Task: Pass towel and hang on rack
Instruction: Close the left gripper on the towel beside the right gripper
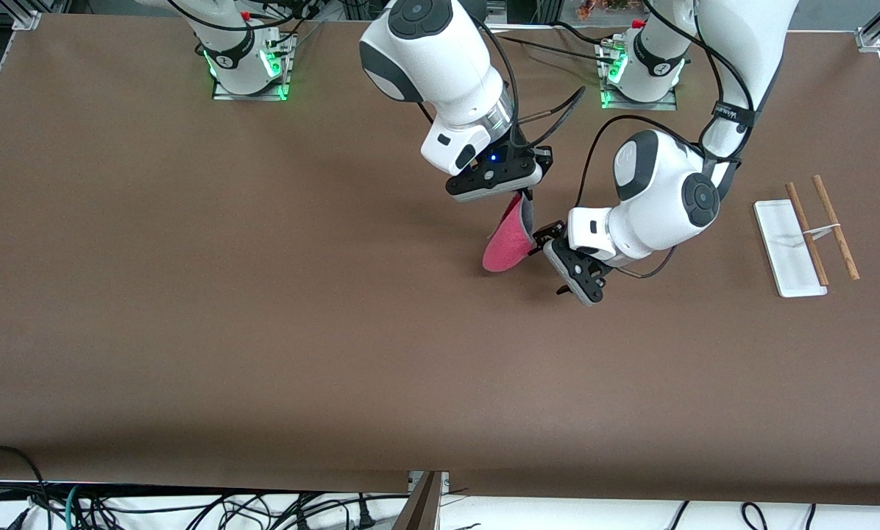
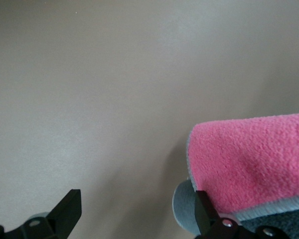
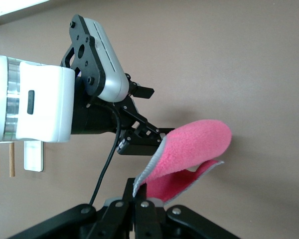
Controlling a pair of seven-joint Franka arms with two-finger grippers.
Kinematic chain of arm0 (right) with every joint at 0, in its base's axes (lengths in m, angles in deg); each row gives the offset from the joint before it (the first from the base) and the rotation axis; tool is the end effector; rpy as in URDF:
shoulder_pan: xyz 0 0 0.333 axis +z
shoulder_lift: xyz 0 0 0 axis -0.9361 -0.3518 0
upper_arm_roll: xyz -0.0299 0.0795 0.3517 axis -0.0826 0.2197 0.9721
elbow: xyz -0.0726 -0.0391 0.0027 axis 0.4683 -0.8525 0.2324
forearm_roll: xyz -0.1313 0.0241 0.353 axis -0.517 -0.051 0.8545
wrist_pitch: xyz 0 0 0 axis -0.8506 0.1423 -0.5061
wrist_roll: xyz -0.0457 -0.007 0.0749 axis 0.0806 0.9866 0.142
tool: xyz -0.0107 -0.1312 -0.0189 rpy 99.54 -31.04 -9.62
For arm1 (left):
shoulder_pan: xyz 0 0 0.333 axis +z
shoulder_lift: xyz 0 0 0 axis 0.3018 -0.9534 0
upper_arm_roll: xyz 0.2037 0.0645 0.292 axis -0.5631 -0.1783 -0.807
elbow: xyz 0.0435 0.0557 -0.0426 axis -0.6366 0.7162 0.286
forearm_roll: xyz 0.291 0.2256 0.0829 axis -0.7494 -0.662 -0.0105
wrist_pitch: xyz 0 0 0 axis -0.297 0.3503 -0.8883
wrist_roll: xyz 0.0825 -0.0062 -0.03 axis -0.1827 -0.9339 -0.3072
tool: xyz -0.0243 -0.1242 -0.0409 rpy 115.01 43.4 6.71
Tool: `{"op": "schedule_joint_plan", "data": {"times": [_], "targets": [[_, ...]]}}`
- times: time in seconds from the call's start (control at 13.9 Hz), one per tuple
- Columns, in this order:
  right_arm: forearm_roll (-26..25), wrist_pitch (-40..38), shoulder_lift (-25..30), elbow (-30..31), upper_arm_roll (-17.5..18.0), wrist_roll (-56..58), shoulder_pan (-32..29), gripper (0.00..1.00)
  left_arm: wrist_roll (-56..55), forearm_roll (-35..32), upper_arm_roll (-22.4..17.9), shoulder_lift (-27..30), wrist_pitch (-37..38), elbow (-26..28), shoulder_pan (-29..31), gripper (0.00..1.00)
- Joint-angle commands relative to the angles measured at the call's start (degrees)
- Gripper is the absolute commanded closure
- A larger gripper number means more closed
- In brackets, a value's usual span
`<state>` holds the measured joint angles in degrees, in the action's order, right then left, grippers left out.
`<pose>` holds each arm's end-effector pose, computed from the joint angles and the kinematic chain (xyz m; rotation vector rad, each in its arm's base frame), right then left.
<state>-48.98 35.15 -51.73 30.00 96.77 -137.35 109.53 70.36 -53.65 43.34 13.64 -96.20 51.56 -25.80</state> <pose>0.5154 0.6095 0.5203 -2.6756 -0.0285 -0.2080 0.6013 -0.2487 0.3443 2.5011 -1.1243 0.2541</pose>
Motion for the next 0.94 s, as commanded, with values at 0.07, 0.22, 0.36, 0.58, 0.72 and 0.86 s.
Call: {"op": "schedule_joint_plan", "data": {"times": [0.07,0.22,0.36,0.58,0.72,0.86], "targets": [[0.33,0.98,-0.61,-1.04,0.21,0.09,0.04,1.00,8.15,0.90,-0.48,0.59,2.65,0.94,0.85,0.00],[0.33,1.33,-0.69,-0.95,0.21,0.18,-0.31,1.00,10.90,0.99,-0.66,0.94,6.08,1.03,2.25,0.00],[0.24,1.77,-0.87,-0.95,0.21,0.18,-0.31,1.00,10.91,0.91,-0.66,1.73,7.59,1.03,2.78,0.00],[0.07,1.86,-0.96,-0.86,0.21,0.18,-0.14,1.00,9.94,1.43,-0.66,2.26,8.03,0.85,2.69,0.00],[0.07,1.77,-0.96,-0.68,0.21,0.18,-0.13,1.00,9.85,1.69,-0.57,2.26,8.03,0.33,2.61,0.00],[0.07,1.77,-0.96,-0.68,0.21,0.18,-0.13,1.00,7.84,3.27,-0.22,2.09,7.68,0.06,2.26,0.00]]}}
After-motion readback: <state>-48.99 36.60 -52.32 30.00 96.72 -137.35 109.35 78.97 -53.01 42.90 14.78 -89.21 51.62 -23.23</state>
